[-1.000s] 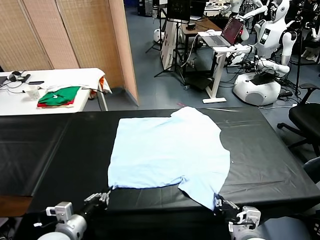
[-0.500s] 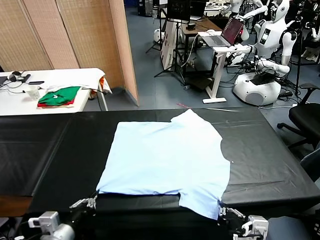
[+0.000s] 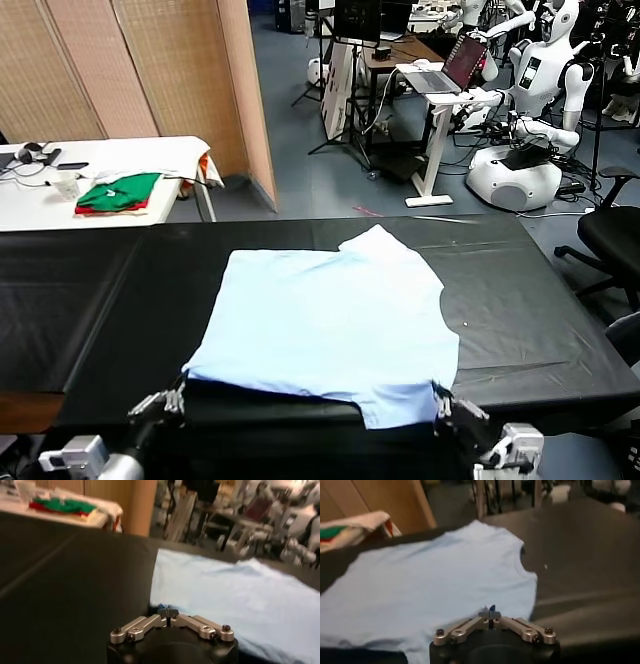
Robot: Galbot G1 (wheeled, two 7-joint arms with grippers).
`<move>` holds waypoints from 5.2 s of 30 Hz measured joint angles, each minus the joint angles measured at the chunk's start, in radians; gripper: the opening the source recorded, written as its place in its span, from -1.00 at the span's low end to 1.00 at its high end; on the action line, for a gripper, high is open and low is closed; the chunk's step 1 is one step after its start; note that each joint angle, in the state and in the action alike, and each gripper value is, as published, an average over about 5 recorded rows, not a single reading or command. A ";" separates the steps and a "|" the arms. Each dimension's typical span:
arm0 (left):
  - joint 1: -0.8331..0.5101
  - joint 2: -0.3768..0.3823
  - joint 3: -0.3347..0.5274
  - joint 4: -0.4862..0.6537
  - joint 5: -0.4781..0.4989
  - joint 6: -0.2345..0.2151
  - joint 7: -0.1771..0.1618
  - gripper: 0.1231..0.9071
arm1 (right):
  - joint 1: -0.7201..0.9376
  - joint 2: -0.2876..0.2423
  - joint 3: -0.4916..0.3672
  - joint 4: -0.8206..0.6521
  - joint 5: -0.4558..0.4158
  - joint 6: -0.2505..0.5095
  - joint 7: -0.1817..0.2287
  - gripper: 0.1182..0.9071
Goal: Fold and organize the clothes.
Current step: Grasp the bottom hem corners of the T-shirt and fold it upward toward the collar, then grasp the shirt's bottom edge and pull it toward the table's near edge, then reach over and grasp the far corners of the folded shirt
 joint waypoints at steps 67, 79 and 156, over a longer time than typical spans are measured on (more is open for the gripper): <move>-0.148 0.000 0.103 0.218 0.157 0.023 -0.001 0.35 | -0.023 -0.040 0.075 -0.088 0.008 -0.058 -0.100 0.04; -0.147 0.027 0.105 0.215 0.158 0.049 -0.013 -0.94 | -0.062 -0.092 0.109 -0.032 0.095 -0.169 -0.070 -0.81; -0.737 0.372 0.230 0.549 -0.320 0.374 -0.131 1.00 | 0.902 0.023 -0.388 -0.773 0.008 -0.258 -0.098 1.00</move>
